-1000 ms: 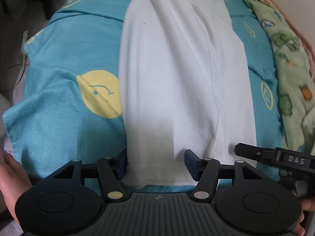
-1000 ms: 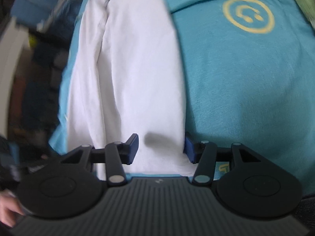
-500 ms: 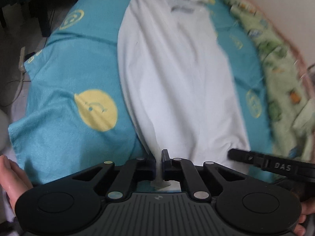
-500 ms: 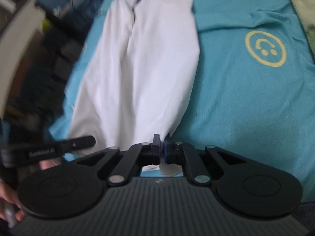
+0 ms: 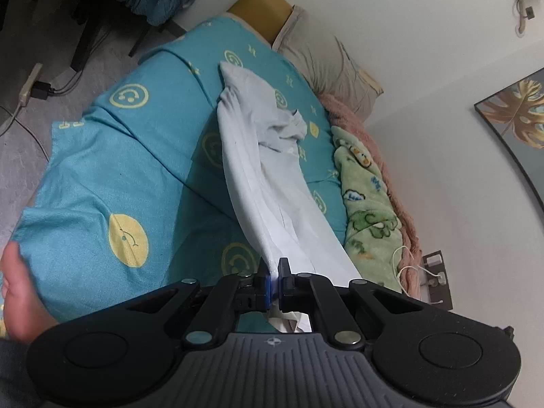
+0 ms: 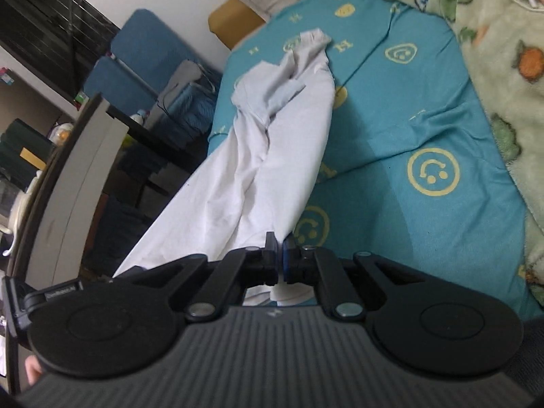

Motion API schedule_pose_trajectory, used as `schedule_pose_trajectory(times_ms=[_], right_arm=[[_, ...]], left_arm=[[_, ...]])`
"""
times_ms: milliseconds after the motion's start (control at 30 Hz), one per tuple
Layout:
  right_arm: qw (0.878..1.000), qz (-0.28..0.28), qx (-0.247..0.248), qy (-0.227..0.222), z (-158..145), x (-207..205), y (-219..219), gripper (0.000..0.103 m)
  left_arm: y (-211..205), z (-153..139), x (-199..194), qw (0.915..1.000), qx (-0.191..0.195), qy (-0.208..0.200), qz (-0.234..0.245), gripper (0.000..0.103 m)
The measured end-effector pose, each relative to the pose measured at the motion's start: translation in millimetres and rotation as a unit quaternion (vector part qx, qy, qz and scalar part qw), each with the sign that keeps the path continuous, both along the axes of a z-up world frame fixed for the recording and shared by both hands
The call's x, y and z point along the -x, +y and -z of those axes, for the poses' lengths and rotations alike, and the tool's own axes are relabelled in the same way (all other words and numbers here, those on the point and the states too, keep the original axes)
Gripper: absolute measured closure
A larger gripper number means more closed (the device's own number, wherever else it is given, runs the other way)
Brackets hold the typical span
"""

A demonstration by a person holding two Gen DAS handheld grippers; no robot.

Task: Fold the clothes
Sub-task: 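Lift the hem end and fold it onto the collar end with both tools, then open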

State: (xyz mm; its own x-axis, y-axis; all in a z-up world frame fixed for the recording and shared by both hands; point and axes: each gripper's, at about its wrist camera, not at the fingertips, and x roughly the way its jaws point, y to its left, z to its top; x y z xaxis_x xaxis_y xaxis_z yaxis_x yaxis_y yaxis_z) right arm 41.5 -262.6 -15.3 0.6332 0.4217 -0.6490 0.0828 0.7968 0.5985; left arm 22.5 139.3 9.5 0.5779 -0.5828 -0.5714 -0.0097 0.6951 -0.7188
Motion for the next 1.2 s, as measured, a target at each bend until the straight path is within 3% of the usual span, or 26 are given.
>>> schedule_pose_trajectory(times_ms=[167,300,500,667,900,1200], right_arm=[[1.000,0.003,-0.004,-0.019,-11.0,29.8,-2.2,0.098],[1.000,0.008,-0.012,-0.026,-9.9,63.4,-7.7,0.098],[0.999,0.017,-0.035,-0.037,-5.4,114.2,-14.7,0.098],[0.997,0.024,-0.049,-0.047,-9.5,132.0,-15.4,0.098],[0.996,0.030,-0.059,-0.051,-23.1,113.0,-17.7,0.098],[0.998,0.051,-0.030,-0.031,-22.9,29.1,-28.0,0.098]], left_arm=[[3.7,-14.5,39.8,0.9999,0.003,-0.005,-0.010,0.100],[11.2,-6.5,77.7,0.9995,0.019,-0.001,-0.025,0.100],[19.8,2.3,129.3,0.9995,0.016,-0.003,-0.029,0.100],[19.3,-2.8,151.6,0.9994,0.002,-0.016,-0.031,0.100],[19.6,-28.5,122.8,0.9989,-0.031,-0.007,-0.036,0.100],[-18.1,-55.4,22.5,0.9938,-0.108,-0.017,-0.022,0.101]])
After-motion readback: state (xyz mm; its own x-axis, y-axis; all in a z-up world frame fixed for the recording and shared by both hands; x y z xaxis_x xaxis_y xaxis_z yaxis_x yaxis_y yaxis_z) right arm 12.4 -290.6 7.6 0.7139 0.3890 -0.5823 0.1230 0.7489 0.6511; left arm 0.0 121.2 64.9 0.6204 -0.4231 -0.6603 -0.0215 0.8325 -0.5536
